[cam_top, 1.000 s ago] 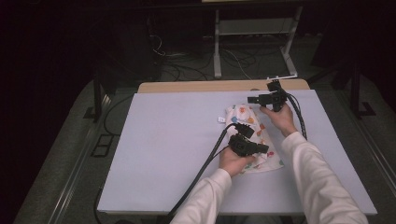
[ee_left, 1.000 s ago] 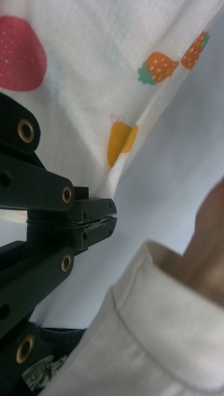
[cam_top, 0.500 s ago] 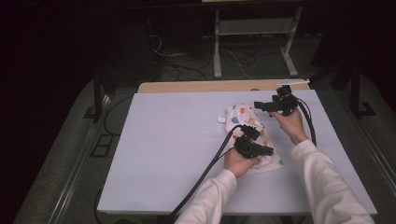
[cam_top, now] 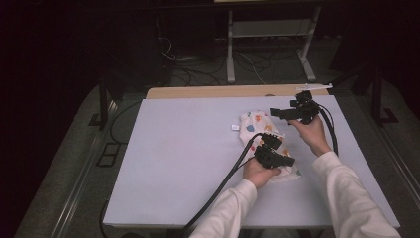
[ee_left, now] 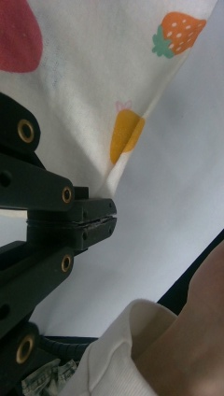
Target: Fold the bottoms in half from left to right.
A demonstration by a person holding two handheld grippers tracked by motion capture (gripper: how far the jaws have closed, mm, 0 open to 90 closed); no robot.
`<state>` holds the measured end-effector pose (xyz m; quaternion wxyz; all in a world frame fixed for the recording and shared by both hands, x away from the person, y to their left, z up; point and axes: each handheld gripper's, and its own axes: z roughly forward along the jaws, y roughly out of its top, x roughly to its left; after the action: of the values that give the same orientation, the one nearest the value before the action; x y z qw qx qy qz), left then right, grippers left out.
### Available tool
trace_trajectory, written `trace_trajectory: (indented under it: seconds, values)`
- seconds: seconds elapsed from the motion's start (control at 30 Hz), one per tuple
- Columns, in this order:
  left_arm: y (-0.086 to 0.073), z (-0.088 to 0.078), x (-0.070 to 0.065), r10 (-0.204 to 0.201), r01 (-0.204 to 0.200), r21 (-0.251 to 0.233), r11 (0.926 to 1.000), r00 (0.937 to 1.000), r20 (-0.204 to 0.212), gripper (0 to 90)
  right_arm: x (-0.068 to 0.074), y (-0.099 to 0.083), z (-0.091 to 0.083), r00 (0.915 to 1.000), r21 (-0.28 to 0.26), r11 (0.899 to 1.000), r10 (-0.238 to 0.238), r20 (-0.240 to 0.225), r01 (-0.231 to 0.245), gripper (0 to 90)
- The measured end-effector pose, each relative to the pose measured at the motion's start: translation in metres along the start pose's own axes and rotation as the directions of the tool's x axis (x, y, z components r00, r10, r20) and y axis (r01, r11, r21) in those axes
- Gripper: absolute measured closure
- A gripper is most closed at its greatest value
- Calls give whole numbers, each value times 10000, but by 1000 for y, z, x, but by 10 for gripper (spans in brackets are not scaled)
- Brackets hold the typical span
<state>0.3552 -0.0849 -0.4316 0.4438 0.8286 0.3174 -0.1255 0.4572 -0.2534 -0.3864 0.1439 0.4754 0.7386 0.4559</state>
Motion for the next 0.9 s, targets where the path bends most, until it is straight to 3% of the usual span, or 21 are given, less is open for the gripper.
trace_trajectory:
  seconds: [0.63,0.9]
  values:
    - [2,19,0,-362,360,354,9987,9993,49,881,-7,-5,-9,9998,-96,9997,213,64,-212,0]
    - [3,14,-1,-427,424,90,9991,9983,388,571,-5,-4,-13,9999,-168,9998,104,58,-103,0]
